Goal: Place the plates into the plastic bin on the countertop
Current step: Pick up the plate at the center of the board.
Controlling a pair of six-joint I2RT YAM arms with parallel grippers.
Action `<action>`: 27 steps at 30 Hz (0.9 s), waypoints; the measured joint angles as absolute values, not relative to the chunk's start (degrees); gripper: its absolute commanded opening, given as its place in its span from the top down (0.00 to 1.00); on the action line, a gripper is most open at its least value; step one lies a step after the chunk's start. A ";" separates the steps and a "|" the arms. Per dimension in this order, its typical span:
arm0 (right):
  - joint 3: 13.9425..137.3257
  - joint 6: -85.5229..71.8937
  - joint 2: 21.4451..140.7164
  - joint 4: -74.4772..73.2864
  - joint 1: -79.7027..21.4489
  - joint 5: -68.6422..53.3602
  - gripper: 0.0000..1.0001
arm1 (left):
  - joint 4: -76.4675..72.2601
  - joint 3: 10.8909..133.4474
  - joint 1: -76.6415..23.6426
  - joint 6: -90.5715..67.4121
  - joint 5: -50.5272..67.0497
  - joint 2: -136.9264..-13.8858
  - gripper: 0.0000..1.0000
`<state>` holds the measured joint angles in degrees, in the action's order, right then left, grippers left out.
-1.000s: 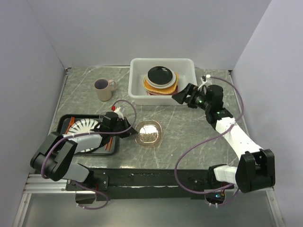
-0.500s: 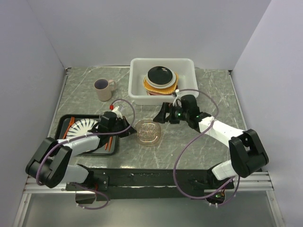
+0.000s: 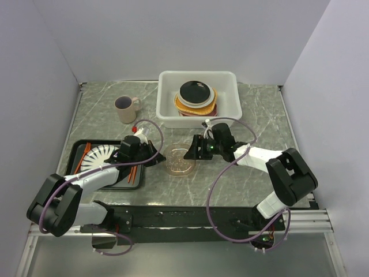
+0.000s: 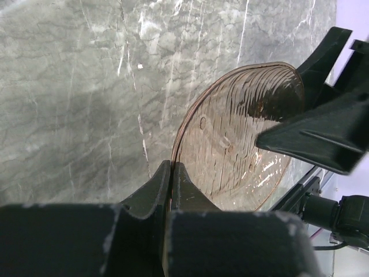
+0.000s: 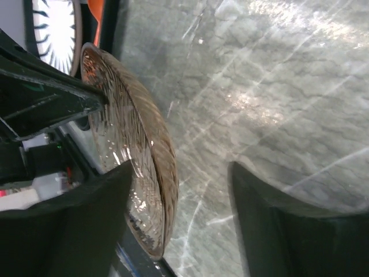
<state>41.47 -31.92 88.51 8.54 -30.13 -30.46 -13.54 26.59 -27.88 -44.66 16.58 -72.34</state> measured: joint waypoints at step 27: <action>41.56 -34.39 91.96 12.88 -30.61 -34.41 1.00 | -11.00 26.20 -27.46 -43.20 14.04 -68.55 0.36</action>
<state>41.56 -34.39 91.96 12.88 -30.61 -34.41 -11.00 26.20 -27.46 -43.20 14.04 -68.55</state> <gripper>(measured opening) 0.140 0.531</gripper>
